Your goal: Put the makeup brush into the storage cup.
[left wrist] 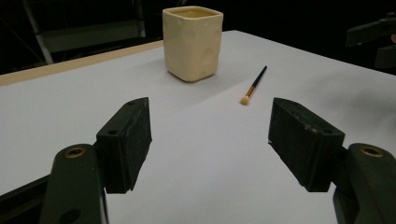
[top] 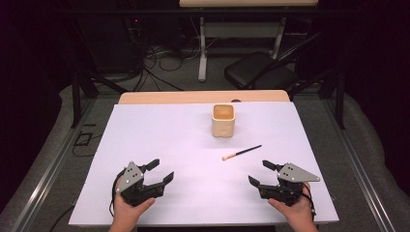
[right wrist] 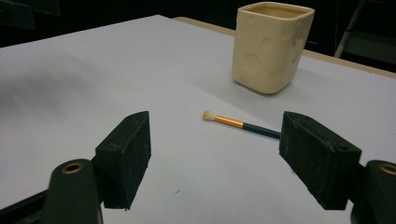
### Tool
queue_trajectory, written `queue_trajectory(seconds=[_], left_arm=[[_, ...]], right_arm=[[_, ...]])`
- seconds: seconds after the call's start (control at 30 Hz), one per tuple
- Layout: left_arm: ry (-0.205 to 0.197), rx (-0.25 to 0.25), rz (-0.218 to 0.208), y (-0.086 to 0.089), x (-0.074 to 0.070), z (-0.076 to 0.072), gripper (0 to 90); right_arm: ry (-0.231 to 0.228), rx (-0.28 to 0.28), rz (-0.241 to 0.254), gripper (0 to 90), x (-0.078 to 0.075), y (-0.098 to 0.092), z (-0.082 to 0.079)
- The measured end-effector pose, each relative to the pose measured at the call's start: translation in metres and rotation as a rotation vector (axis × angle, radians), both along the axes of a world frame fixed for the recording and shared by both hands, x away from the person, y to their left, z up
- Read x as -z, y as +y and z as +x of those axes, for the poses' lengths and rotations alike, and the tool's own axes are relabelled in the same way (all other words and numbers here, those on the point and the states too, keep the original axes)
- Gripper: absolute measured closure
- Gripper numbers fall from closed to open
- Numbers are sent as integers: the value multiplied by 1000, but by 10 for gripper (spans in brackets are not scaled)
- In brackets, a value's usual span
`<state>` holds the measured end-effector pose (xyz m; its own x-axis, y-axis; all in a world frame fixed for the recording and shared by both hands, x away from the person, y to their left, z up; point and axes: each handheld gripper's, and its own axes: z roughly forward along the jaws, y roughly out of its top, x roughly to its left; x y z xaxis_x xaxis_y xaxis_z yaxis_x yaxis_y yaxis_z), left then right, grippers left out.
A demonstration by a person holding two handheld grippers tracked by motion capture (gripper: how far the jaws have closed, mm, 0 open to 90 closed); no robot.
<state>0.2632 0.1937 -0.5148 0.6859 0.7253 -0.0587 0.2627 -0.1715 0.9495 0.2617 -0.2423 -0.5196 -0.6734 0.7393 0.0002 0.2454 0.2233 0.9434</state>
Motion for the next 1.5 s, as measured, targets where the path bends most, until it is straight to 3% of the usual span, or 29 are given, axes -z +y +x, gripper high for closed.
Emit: queue_trajectory(seconds=[0.4,0.97,1.5], left_arm=[[15,-13,18,0,-1,0,299],[23,-14,17,3,-1,0,300],[35,-15,26,3,0,1,300]], right_arm=[[46,-11,-14,248,-3,-2,5],[158,-70,-139,263,-15,5,27],[202,-102,-247,281,-28,8,39]])
